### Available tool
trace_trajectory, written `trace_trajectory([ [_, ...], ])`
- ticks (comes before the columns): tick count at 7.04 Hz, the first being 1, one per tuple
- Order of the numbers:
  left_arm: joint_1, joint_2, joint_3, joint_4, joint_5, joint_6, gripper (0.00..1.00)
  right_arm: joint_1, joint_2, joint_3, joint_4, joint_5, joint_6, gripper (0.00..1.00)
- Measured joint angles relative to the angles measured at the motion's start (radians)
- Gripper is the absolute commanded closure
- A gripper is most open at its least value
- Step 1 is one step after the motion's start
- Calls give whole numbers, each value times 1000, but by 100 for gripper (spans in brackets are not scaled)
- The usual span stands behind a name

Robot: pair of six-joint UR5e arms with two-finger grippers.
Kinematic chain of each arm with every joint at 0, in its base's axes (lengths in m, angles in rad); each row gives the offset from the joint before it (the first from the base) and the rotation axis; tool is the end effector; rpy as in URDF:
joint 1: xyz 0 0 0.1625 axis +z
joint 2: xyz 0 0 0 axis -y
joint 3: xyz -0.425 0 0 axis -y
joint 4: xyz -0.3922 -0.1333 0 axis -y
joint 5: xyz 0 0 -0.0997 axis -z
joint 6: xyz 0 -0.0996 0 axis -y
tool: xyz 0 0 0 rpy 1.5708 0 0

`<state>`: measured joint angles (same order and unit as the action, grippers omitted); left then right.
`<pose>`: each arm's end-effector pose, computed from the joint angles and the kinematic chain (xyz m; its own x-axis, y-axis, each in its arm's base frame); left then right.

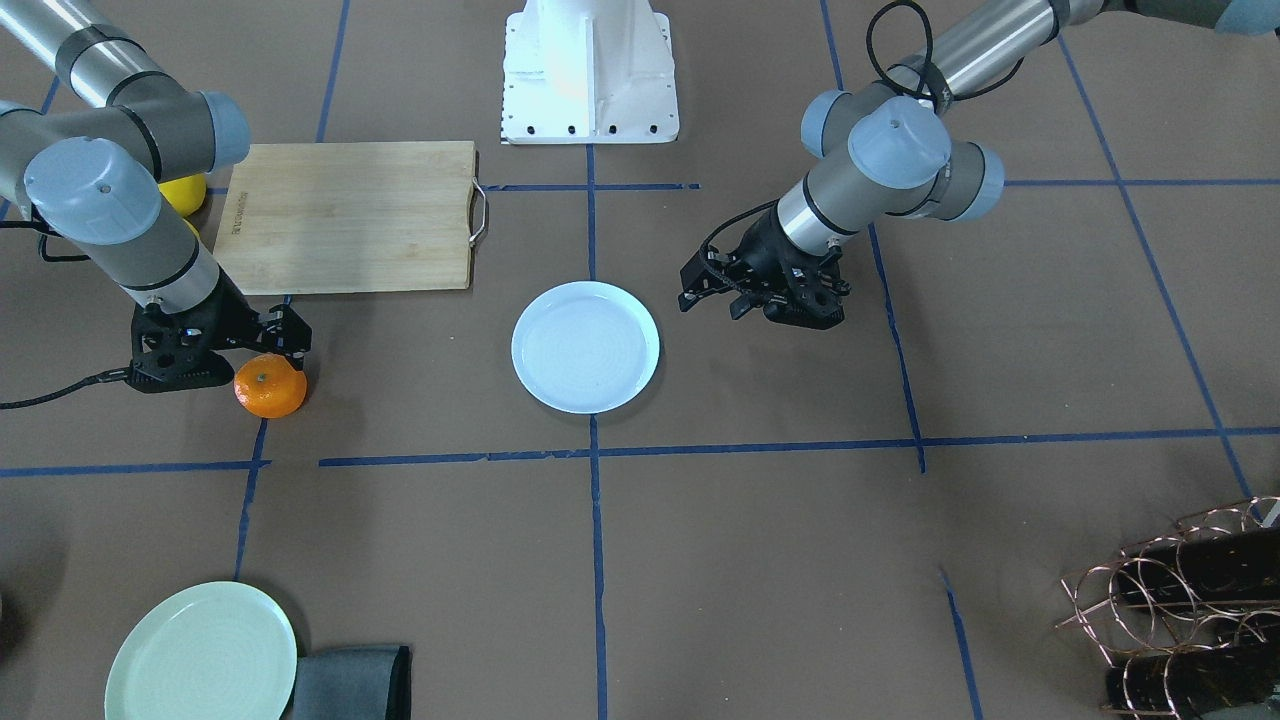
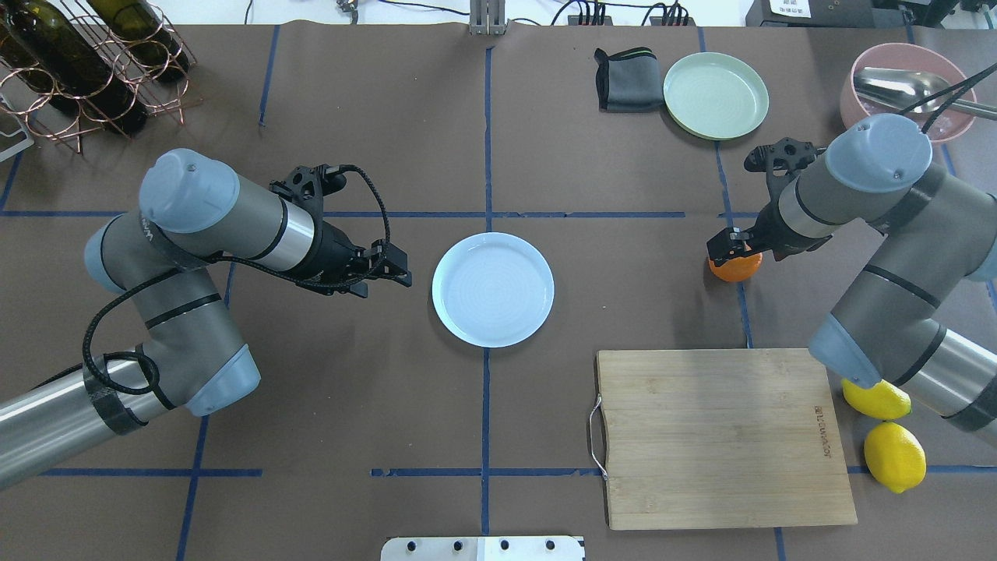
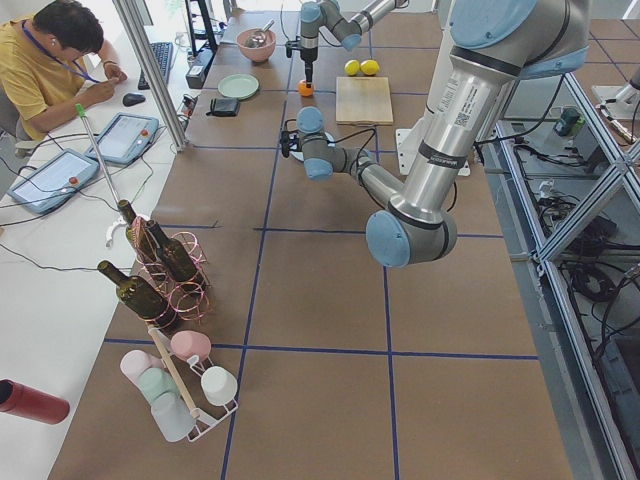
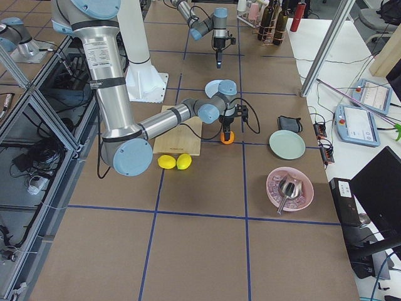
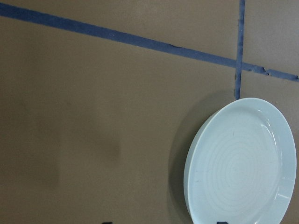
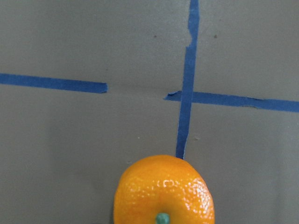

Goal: Pick orange to plate
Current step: 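Grasp the orange tangerine with the right gripper, then carry the orange with the right gripper over the light blue plate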

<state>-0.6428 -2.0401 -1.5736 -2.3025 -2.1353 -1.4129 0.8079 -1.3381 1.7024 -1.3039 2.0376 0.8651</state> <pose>0.4770 -0.4572 0.3003 0.3004 -0.0590 -0.9520 0.0602 0.9973 -0.0428 -0.3489 -0.4930 0.4493 0.7243 -0.0805 0.6848 0.0102 0.9943 0.1062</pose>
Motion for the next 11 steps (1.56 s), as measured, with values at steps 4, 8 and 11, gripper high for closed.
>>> trace_trajectory([
  [4,0,1,-3,0,0,-5,20,-7,39,-68,13,-2,3,0],
  [8,0,1,-2,0,0,-2,20,-11,40,-134,138,0,95,100],
  [11,0,1,-9,0,0,-4,20,-10,88,-62,54,63,195,100],
])
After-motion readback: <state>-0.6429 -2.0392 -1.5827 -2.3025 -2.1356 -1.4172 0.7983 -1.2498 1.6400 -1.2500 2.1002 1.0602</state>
